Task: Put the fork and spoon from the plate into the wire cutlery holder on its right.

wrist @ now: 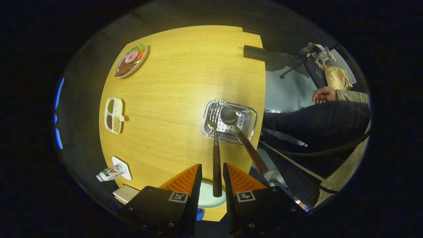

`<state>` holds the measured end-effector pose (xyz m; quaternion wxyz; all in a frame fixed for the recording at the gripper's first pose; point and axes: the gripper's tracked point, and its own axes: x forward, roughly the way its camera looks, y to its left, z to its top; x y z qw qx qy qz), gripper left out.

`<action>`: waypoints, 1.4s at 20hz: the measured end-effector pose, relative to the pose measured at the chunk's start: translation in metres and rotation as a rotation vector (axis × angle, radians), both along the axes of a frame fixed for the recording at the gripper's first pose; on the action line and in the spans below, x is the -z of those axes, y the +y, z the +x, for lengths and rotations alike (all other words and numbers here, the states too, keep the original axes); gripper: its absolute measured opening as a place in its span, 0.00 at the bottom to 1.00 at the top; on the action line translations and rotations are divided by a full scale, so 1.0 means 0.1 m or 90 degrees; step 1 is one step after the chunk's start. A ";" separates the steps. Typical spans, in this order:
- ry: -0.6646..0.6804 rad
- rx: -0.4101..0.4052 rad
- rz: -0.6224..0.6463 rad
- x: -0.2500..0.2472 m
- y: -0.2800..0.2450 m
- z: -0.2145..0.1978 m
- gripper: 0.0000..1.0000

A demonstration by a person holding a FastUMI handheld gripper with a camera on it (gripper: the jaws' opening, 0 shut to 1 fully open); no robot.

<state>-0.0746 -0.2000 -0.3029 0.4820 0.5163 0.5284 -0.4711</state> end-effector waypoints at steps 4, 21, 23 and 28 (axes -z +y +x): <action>0.002 -0.052 -0.074 -0.02 -0.11 0.02 0.38; -0.074 -0.400 -0.666 -1.02 -0.66 0.40 0.38; -0.126 -0.422 -0.720 -1.28 -0.58 0.52 0.38; -0.354 -0.513 -0.759 -1.87 -0.08 0.83 0.38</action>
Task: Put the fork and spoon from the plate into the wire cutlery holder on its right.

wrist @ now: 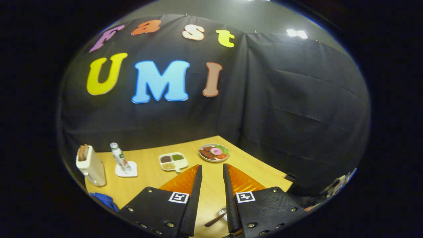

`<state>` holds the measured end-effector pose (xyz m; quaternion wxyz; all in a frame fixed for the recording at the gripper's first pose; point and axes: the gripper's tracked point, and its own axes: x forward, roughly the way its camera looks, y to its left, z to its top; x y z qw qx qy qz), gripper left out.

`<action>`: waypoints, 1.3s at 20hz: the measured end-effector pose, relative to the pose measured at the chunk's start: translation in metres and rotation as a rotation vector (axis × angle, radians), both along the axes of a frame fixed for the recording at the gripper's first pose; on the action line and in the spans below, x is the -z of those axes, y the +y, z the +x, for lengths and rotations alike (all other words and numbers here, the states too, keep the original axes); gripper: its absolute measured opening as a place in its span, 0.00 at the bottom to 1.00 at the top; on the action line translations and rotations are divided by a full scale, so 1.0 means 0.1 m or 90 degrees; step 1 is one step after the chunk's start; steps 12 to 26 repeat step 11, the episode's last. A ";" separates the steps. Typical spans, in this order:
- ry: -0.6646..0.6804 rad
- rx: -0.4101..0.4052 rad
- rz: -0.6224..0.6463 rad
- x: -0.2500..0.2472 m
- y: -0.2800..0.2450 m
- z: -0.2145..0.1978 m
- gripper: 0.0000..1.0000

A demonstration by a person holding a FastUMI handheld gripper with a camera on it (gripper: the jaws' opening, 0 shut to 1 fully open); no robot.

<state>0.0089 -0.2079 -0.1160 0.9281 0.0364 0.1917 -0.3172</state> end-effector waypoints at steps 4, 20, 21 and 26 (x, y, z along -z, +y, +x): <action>-0.087 -0.069 -0.013 -0.31 0.25 0.03 0.38; -0.140 -0.121 -0.062 -0.66 0.44 -0.03 0.37; -0.140 -0.121 -0.062 -0.66 0.44 -0.03 0.37; -0.140 -0.121 -0.062 -0.66 0.44 -0.03 0.37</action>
